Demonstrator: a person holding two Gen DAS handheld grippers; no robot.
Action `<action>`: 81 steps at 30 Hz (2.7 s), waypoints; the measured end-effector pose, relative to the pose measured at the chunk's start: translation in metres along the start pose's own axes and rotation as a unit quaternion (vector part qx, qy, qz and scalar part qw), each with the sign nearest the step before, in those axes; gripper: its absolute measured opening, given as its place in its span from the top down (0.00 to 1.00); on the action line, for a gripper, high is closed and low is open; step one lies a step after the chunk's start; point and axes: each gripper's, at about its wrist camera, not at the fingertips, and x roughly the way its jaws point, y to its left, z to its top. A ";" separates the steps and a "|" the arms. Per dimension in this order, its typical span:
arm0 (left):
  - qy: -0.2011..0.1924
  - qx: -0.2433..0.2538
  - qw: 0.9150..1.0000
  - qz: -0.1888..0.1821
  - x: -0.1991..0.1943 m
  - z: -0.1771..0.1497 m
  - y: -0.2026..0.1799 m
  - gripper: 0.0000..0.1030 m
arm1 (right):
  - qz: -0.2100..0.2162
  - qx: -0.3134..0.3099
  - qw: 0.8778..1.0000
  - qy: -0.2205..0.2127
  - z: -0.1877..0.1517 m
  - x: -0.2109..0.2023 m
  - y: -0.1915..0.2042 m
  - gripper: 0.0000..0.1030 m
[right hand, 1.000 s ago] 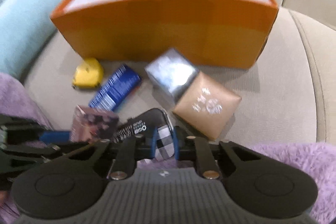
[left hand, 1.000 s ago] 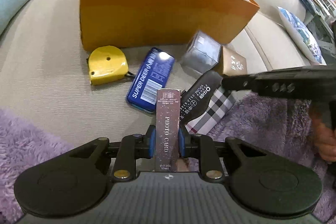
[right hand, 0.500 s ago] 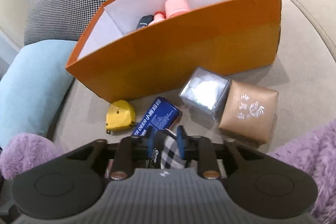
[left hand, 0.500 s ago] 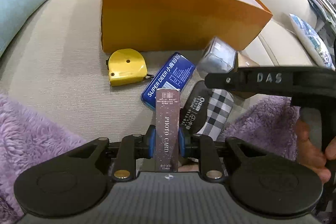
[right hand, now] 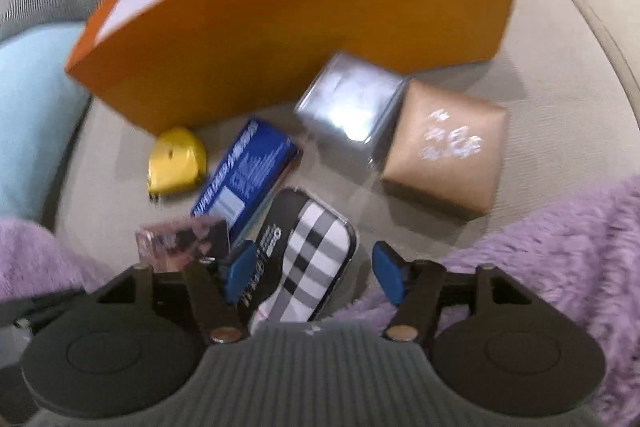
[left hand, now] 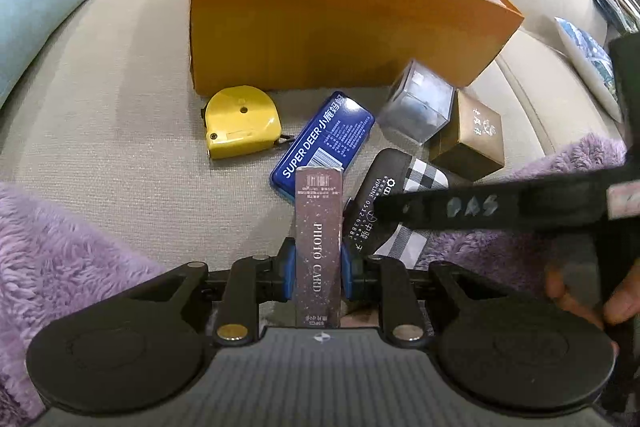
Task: Organize rigid objects
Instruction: 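Lift the plaid case and mauve box and carry both over the orange box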
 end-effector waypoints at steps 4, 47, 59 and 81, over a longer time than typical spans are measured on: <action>0.000 -0.002 1.000 0.001 0.000 -0.001 0.000 0.76 | 0.006 -0.026 1.000 0.001 -0.008 0.007 0.000 0.43; -0.043 -0.023 0.998 -0.027 -0.048 0.035 0.004 0.76 | 0.081 -0.063 0.990 -0.101 -0.004 -0.065 -0.007 0.81; -0.085 0.049 0.994 -0.049 -0.087 0.138 -0.021 0.76 | 0.076 -0.182 0.971 -0.133 0.095 -0.142 -0.004 0.81; 0.015 0.074 0.995 -0.065 0.030 0.222 -0.016 0.76 | -0.109 -0.567 0.816 -0.013 0.185 0.000 0.009 0.81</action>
